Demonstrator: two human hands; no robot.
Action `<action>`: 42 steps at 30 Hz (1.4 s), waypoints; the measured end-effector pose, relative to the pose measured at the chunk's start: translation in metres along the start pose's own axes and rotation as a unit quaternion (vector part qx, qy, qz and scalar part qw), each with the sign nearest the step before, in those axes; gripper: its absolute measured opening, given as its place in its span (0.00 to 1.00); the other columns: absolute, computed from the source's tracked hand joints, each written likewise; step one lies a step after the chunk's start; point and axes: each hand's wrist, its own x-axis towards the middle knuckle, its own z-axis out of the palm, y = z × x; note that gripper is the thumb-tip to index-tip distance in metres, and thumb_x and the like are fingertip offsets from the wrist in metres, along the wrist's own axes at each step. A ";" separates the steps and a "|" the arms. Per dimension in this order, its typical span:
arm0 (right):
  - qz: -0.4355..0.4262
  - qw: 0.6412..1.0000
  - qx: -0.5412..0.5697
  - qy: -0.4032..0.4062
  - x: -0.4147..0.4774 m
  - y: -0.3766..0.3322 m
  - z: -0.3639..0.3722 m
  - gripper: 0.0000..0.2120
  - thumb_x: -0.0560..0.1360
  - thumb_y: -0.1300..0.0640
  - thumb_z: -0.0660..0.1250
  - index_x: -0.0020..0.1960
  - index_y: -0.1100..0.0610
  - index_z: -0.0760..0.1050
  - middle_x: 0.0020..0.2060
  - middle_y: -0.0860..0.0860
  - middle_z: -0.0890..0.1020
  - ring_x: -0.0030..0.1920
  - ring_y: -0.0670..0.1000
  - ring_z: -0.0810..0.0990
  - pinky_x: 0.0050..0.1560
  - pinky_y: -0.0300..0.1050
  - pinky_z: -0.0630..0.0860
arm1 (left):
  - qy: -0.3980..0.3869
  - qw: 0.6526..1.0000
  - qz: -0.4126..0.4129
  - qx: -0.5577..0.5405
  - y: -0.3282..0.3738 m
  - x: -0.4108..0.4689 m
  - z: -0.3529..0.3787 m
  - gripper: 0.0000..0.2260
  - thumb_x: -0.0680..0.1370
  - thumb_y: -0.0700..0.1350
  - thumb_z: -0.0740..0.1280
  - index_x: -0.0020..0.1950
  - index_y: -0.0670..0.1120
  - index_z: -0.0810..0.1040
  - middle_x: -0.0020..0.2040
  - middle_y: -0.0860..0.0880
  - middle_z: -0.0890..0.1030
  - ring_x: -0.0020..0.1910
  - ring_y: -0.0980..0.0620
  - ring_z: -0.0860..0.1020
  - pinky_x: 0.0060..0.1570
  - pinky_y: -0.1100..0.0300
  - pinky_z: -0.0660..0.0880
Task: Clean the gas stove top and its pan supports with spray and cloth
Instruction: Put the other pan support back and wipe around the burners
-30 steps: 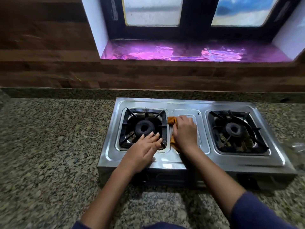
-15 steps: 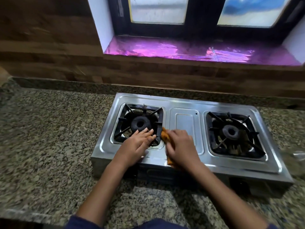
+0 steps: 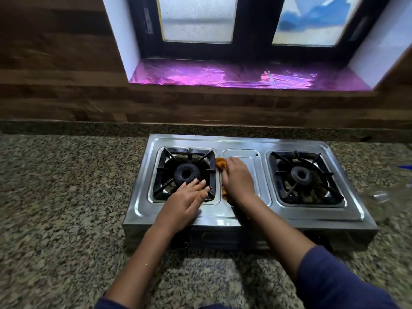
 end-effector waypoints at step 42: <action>0.030 0.998 0.024 0.054 -0.179 0.189 -0.131 0.20 0.65 0.65 0.60 0.56 0.60 0.76 0.51 0.55 0.78 0.53 0.57 0.75 0.58 0.51 0.73 | -0.087 0.983 0.130 0.098 0.210 0.127 0.191 0.24 0.79 0.56 0.58 0.72 0.47 0.71 0.74 0.48 0.68 0.76 0.51 0.60 0.72 0.48 0.63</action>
